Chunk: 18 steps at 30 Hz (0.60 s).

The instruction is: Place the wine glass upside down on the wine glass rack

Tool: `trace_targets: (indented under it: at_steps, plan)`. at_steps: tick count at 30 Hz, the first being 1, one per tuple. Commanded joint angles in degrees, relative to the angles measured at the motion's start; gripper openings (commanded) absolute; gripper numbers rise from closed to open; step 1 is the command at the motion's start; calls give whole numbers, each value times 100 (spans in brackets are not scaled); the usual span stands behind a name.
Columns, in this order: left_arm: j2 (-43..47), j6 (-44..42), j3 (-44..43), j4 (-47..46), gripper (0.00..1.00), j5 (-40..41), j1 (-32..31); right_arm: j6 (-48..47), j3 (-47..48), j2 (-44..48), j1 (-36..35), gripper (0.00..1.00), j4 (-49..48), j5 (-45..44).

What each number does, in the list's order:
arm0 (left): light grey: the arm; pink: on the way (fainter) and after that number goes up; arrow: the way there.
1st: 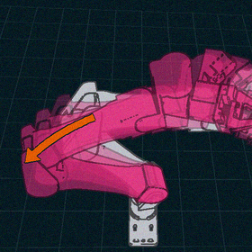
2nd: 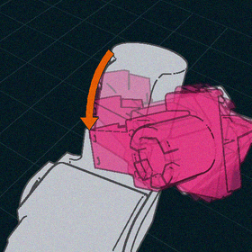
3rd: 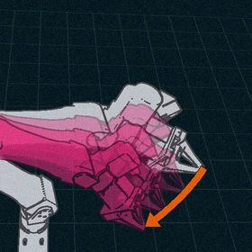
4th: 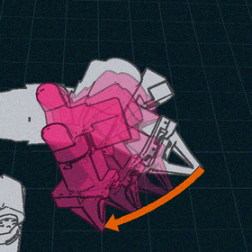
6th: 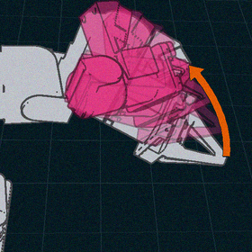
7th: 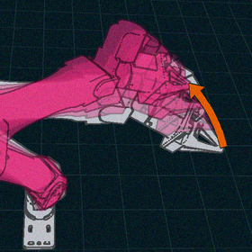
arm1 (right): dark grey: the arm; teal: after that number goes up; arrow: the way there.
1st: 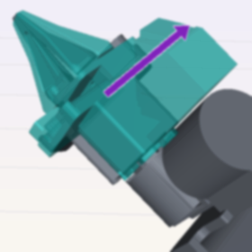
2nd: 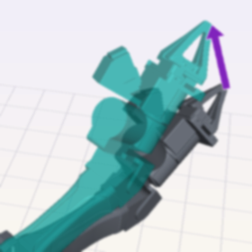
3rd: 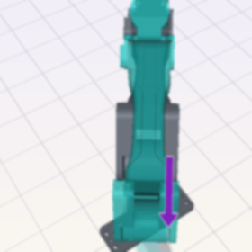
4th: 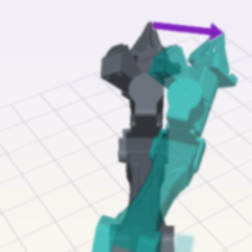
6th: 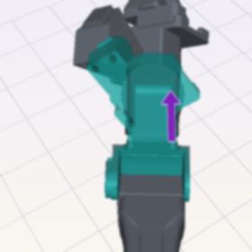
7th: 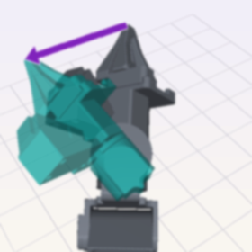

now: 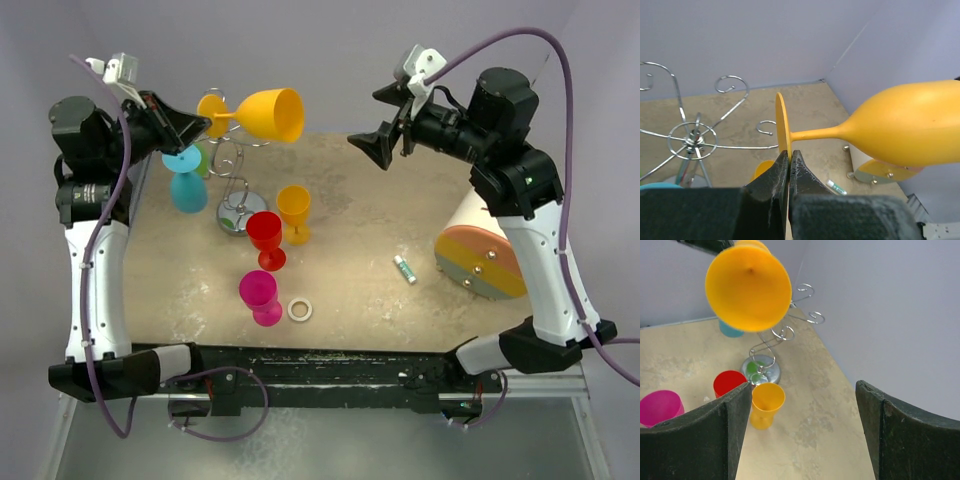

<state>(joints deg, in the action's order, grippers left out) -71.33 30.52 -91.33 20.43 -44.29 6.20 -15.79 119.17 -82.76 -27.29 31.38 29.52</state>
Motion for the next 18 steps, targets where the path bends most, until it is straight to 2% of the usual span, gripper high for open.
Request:
trace_targets:
  at_steps: [1,7,14,18]
  plan:
    - [214,-636,-644,430,0,538,237,-152,-337,181,106,87,-76,-227]
    - [169,-1322,-1225,976,0,1444,495,-179,-713,340,153,87,-123,-305]
    - [120,-1676,-1596,1200,0,2091,958,-119,-1155,633,162,87,-56,-484]
    - [68,-2168,-1848,1312,0,2821,1122,-17,-1679,784,162,88,-205,-604]
